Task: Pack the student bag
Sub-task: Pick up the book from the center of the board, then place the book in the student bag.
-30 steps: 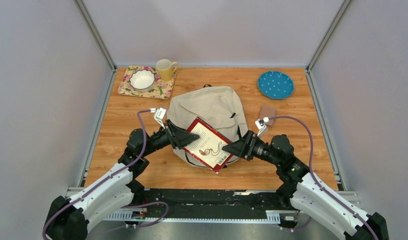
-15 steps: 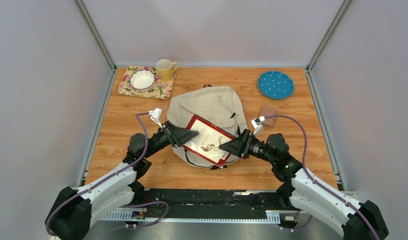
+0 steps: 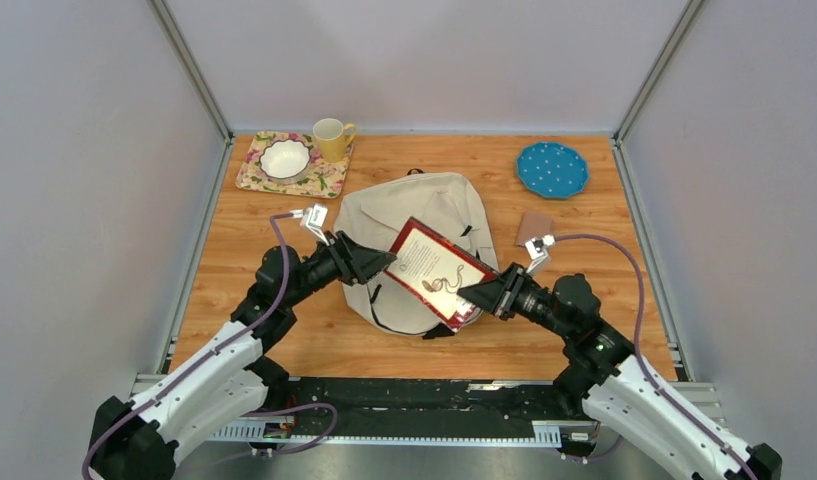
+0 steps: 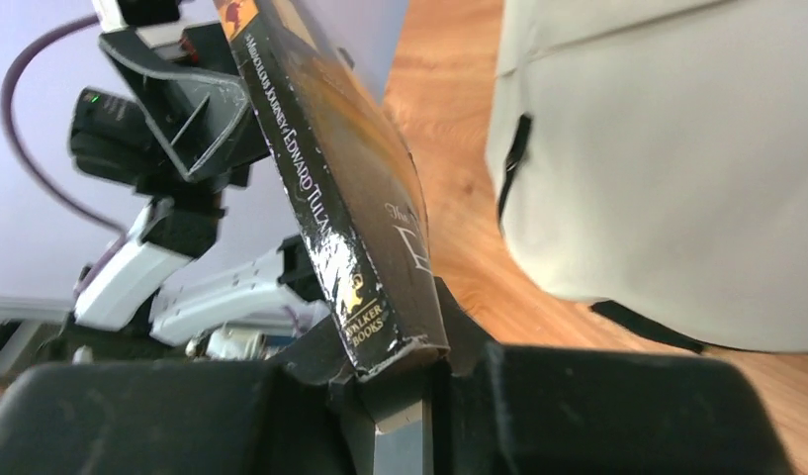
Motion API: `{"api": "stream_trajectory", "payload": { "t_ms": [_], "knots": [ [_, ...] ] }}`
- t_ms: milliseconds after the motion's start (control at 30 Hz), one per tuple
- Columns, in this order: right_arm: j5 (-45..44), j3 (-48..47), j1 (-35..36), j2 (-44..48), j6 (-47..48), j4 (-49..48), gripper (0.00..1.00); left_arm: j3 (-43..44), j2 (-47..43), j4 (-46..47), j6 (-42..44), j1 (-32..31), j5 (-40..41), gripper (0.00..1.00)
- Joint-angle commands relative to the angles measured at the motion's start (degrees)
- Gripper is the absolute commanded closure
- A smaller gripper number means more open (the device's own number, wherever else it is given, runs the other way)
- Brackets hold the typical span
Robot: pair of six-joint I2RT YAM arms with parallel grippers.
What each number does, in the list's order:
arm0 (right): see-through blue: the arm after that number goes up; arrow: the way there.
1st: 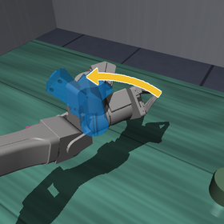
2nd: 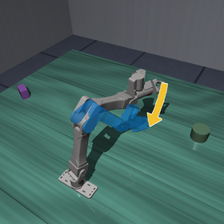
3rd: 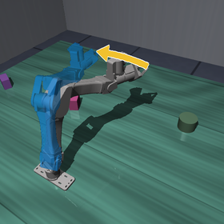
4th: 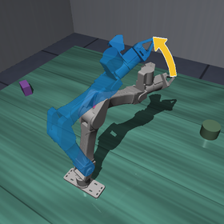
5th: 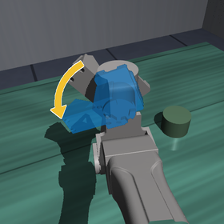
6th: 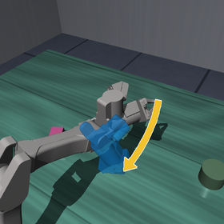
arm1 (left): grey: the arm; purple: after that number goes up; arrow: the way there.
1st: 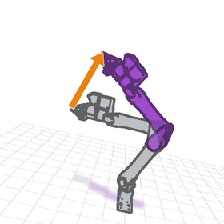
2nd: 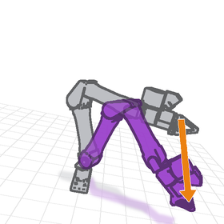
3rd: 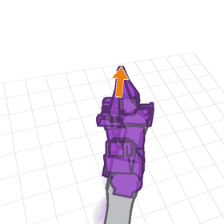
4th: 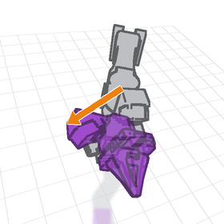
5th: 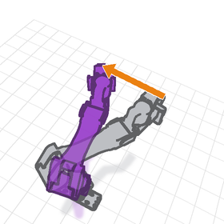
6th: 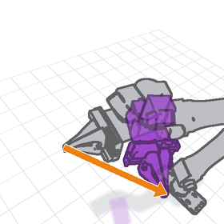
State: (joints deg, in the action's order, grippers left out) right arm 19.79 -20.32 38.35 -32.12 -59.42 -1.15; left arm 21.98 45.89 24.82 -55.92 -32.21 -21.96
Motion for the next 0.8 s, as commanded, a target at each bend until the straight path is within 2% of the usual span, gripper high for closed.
{"api": "stream_trajectory", "payload": {
  "t_ms": [0, 33, 133, 200, 333, 400, 600, 767],
  "knots": [
    [-19.7, -5.0, -0.5, 11.0, 4.3, 16.7, 1.00, 8.0, -3.6, -29.4, 19.2, 0.0, 10.4, 0.26],
    [-23.3, -5.4, -0.5, 12.9, 4.2, 21.1, 1.00, 8.8, -3.8, -34.0, 21.2, 0.0, 12.6, 0.26],
    [-31.8, -7.5, -0.5, 19.0, 4.0, 28.6, 1.00, 9.7, -3.3, -38.2, 28.1, -0.1, 11.4, 0.25],
    [-38.2, -8.8, -0.6, 22.1, 3.0, 32.9, 1.00, 11.1, -0.6, -40.5, 33.1, -3.5, 12.5, 0.25],
    [-46.1, -12.4, -0.5, 24.6, 2.1, 42.6, 1.00, 17.6, 6.4, -44.9, 43.2, -20.4, 28.2, 0.24],
    [-49.2, -14.7, -0.5, 24.6, 1.4, 45.5, 1.00, 19.4, 11.1, -44.5, 47.5, -28.1, 31.8, 0.23],
    [-50.5, -17.0, -0.5, 25.2, 0.4, 50.4, 1.00, 23.4, 21.5, -39.7, 52.8, -36.8, 33.1, 0.23],
    [-49.8, -15.8, -0.5, 27.0, -1.0, 51.2, 1.00, 25.4, 27.8, -37.0, 54.8, -39.3, 34.5, 0.22]
  ]
}}
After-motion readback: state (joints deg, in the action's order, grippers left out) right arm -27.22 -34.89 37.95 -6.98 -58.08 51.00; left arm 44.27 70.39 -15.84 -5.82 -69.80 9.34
